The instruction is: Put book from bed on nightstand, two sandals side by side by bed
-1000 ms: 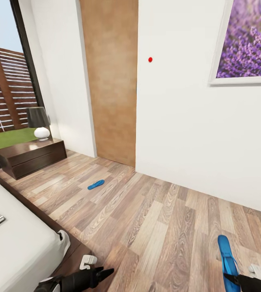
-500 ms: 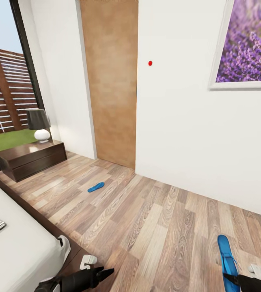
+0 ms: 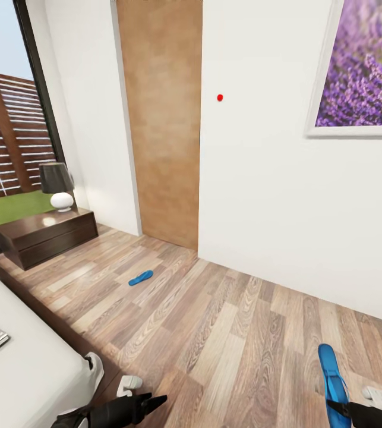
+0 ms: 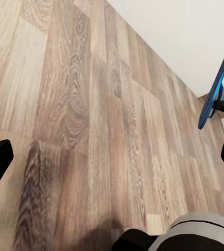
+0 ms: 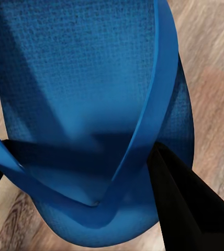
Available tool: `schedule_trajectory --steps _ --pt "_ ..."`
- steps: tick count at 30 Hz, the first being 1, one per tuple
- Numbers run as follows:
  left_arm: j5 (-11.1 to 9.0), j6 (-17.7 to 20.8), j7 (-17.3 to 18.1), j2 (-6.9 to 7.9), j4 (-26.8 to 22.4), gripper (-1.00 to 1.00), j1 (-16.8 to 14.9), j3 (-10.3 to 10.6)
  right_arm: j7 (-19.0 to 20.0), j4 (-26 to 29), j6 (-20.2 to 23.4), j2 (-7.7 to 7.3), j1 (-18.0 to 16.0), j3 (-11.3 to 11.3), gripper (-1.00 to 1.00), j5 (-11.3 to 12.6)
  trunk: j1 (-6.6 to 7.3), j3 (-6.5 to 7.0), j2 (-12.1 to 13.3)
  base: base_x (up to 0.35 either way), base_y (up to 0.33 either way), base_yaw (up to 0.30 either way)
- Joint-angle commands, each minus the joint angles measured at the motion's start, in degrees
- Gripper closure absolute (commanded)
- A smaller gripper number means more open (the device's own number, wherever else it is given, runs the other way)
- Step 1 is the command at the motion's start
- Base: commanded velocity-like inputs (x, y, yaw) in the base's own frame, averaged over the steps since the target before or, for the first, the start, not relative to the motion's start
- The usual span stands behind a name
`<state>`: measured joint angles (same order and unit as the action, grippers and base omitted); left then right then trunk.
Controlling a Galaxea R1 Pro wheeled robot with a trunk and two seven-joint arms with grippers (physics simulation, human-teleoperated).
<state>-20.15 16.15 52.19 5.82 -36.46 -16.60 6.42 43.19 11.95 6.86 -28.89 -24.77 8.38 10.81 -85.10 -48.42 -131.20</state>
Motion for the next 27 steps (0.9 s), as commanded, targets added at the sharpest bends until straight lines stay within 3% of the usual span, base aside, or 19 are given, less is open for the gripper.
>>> schedule_trajectory --steps 1,12,27 --pt "-0.6 0.6 0.0 0.07 0.0 -1.0 0.0 0.3 0.2 0.0 0.7 -0.01 0.0 0.2 1.0 0.4 0.24 0.13 0.4 0.0 0.0 0.0" --pt "-0.6 0.6 -0.1 0.07 0.0 -1.0 0.0 0.3 0.2 0.0 0.7 0.0 0.0 0.2 1.0 0.4 2.65 2.25 4.8 0.0 0.0 -0.177" --pt "-0.6 0.6 0.0 0.07 0.0 -1.0 0.0 0.3 0.1 0.0 0.7 0.06 0.0 0.2 1.0 0.4 5.95 4.96 10.8 0.0 0.0 -0.011"
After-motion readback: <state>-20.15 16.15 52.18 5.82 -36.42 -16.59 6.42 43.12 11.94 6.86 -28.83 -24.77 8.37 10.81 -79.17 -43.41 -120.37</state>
